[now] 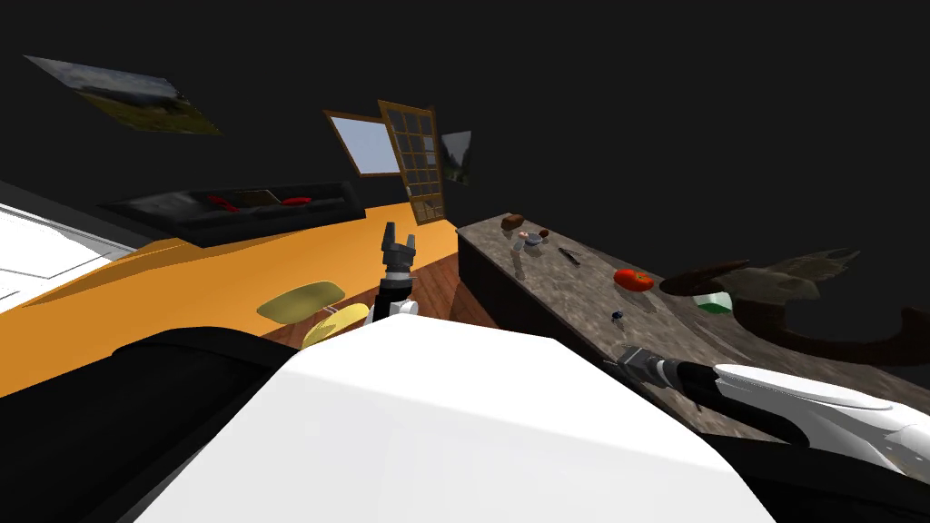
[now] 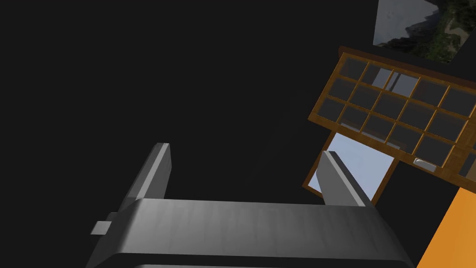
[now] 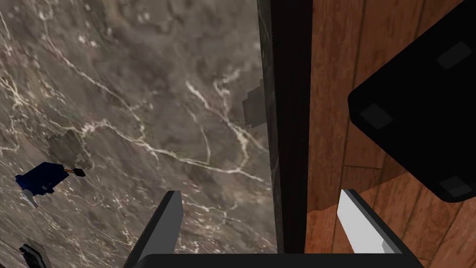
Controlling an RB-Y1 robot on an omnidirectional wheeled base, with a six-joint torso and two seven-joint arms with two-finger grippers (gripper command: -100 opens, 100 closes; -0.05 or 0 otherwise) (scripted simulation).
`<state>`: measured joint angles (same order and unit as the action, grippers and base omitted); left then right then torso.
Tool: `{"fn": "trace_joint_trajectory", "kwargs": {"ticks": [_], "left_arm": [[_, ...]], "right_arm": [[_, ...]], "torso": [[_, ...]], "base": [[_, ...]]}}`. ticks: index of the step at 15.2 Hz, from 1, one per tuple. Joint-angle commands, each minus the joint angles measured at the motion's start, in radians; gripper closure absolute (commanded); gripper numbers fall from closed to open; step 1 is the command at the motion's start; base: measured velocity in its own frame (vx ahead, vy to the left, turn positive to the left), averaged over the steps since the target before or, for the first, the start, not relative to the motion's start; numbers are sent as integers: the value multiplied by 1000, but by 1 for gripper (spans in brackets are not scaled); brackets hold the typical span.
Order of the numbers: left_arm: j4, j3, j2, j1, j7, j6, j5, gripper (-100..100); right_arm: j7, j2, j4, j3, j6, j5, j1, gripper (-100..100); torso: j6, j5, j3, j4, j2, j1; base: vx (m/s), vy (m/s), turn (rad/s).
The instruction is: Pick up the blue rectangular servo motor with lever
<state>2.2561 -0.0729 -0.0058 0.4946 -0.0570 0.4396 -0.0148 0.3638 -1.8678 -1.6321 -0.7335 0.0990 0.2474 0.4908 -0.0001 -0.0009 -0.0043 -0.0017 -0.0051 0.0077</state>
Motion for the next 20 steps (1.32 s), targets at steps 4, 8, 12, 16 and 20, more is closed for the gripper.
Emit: {"fn": "trace_joint_trajectory", "kwargs": {"ticks": [4, 8, 12, 16, 20], "left_arm": [[0, 0, 0, 0, 0, 0, 0, 0], [0, 0, 0, 0, 0, 0, 0, 0], [0, 0, 0, 0, 0, 0, 0, 0], [0, 0, 0, 0, 0, 0, 0, 0], [0, 0, 0, 0, 0, 0, 0, 0]], "right_arm": [[-35, -21, 27, -78, -9, 51, -61, -100], [-46, -55, 47, -107, -28, 88, -63, -100], [-19, -55, 47, -107, -28, 53, -63, -100], [0, -79, 66, -146, -52, 57, -61, -100], [12, -46, 88, -143, -59, 62, -57, -100]], "torso": [[1, 1, 4, 2, 7, 4], [-1, 0, 0, 0, 0, -2], [1, 0, 2, 1, 4, 0], [0, -1, 1, 0, 1, -3], [0, -2, 0, 0, 0, -4]], "base": [[19, -12, 17], [116, -87, 199], [45, -55, 4], [110, -111, 164], [92, -119, 100]]}}
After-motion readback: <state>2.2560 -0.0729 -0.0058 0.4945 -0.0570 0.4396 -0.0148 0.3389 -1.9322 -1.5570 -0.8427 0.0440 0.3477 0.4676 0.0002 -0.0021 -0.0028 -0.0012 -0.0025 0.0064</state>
